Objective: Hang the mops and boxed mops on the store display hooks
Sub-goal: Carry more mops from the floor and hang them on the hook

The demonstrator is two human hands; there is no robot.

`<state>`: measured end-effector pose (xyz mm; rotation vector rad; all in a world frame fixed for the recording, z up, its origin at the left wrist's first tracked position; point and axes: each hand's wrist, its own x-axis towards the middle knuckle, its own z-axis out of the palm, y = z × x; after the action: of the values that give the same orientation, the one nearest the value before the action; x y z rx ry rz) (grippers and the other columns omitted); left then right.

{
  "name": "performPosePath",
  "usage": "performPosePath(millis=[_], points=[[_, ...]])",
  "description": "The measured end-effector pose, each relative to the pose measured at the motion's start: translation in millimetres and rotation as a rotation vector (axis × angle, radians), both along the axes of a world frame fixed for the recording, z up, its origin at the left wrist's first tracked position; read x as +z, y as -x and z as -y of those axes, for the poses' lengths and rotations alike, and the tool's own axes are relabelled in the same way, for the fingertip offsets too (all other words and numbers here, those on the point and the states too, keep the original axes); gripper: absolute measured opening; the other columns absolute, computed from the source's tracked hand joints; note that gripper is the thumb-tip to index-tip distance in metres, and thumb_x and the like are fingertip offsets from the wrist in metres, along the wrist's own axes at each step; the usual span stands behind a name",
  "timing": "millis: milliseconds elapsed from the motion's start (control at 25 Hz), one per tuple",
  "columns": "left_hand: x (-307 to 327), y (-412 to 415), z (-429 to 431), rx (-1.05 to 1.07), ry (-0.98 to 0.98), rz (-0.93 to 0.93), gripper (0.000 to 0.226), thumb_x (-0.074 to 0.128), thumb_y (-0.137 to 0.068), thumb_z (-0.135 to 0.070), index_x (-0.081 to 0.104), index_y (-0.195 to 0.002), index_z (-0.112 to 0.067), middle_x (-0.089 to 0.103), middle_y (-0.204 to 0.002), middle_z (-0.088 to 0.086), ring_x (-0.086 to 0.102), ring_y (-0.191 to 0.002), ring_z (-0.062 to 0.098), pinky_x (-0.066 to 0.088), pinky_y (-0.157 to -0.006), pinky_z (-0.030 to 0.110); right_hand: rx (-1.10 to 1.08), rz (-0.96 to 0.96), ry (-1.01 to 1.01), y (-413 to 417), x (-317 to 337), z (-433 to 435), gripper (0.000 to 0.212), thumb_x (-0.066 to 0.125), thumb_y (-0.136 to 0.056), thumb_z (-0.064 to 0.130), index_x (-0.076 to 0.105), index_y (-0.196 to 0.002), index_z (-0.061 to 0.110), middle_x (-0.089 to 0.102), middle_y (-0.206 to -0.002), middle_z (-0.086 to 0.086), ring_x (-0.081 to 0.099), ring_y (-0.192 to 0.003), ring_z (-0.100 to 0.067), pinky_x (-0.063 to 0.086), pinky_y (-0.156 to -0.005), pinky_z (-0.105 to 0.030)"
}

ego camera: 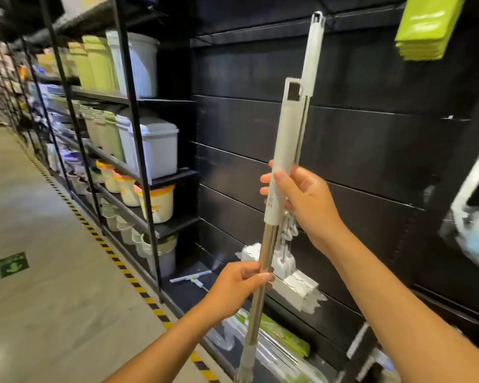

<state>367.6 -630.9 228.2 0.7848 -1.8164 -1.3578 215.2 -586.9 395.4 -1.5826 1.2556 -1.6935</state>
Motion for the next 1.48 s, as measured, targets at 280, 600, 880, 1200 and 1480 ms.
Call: performPosePath(millis=[280, 600, 880, 1200, 1480], points=[[11.2, -12.9, 107.1, 0.042, 0.022, 0.015, 0.013, 0.07, -0.098, -0.021, 0.082, -0.101, -0.017, 0.081, -0.104, 0.011, 0.077, -0.104, 0.03, 0.057, -0.103, 0.051, 0.031, -0.03, 0.006, -13.1, 12.4, 109.6, 0.03, 0.059, -0.103, 0.031, 0.063, -0.131, 0.021, 0.078, -0.111, 0.007, 0.077, -0.099, -0.015, 0.064, -0.085, -0.034], [54.9, 6.3, 214.1, -0.104, 0.143, -0.078, 0.026, 0.073, -0.084, -0.042, 0.081, -0.104, -0.027, 0.081, -0.104, 0.009, 0.077, -0.103, 0.026, 0.057, -0.1, 0.055, -0.131, -0.042, 0.048, -5.6, 46.1, 197.8, 0.029, 0.06, -0.104, 0.031, 0.065, -0.13, 0.02, 0.077, -0.113, 0.004, 0.077, -0.099, -0.016, 0.064, -0.085, -0.034], [149.0, 44.0, 306.3, -0.339, 0.161, -0.19, 0.018, 0.061, -0.104, -0.012, 0.077, -0.103, -0.019, 0.082, -0.102, 0.003, 0.08, -0.094, 0.019, 0.064, -0.087, 0.03, -0.354, -0.061, 0.096, 3.4, 83.3, 255.3, 0.023, 0.06, -0.103, 0.032, 0.068, -0.122, 0.022, 0.079, -0.105, 0.007, 0.077, -0.095, -0.015, 0.065, -0.078, -0.033], [186.0, 85.1, 360.0, -0.536, 0.167, -0.168, 0.021, 0.057, -0.107, -0.019, 0.077, -0.108, -0.013, 0.081, -0.099, 0.004, 0.08, -0.095, 0.018, 0.06, -0.075, 0.02, -0.54, -0.102, 0.095, 25.4, 120.6, 283.6, 0.023, 0.059, -0.104, 0.035, 0.068, -0.119, 0.022, 0.077, -0.112, -0.001, 0.077, -0.099, -0.019, 0.063, -0.091, -0.046], [221.7, 115.3, 375.1, -0.634, 0.144, -0.188, 0.022, 0.058, -0.107, -0.023, 0.075, -0.114, -0.012, 0.081, -0.104, 0.007, 0.08, -0.093, 0.021, 0.062, -0.078, 0.024, -0.654, -0.112, 0.077, 49.1, 155.5, 295.6, 0.03, 0.058, -0.104, 0.037, 0.068, -0.124, 0.018, 0.077, -0.112, 0.0, 0.077, -0.1, -0.018, 0.061, -0.095, -0.051]])
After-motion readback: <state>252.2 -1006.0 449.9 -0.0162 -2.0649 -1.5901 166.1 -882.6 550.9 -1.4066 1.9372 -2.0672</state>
